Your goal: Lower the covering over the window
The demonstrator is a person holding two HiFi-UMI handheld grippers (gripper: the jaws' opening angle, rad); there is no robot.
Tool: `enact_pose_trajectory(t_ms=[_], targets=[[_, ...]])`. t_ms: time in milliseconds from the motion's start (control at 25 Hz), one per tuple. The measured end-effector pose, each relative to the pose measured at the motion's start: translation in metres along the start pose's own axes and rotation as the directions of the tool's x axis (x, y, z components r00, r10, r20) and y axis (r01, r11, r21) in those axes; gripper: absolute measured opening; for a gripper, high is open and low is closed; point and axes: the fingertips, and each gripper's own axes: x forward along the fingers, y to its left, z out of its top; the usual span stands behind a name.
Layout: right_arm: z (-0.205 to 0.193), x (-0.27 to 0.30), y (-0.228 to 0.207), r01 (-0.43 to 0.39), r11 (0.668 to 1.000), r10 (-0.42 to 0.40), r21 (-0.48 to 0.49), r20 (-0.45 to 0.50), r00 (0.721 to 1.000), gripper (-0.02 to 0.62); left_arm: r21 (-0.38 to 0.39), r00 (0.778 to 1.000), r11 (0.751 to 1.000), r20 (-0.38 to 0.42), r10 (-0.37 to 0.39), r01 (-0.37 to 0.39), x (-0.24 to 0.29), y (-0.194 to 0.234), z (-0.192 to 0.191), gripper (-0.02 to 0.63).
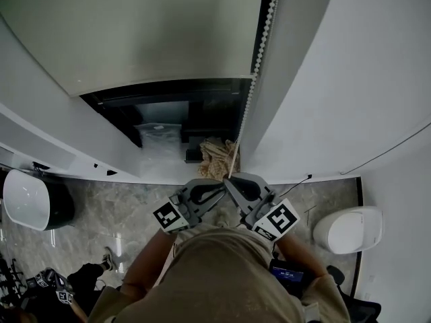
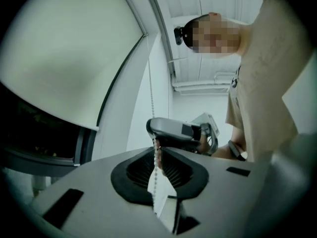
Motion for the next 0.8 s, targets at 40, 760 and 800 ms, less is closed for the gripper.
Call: enact_pose_trajectory(t_ms=[40, 760, 800], targets=[[-0.008, -0.001, -0.003, 0.013, 1.000, -0.013, 0.016, -0.002, 1.000, 0.009, -0.032, 0.999, 0.999, 0.036, -0.009, 0.010, -0.010, 0.003, 0.003, 0.069], [-0.024, -0.014, -0.026, -0.020, 0.997, 0.018, 0.077, 0.033, 0.999, 0.155, 0.042, 0.989, 0.995, -0.112, 0.094, -0.090, -0.006, 0.042, -0.026, 0.017], [-0.019, -0.010, -0.024, -0.025, 0.998, 0.023, 0.066, 0.036, 0.999, 0.154, 0.020, 0.988, 0.996, -0.128, 0.087, -0.086, -0.009, 0.037, -0.039, 0.017]])
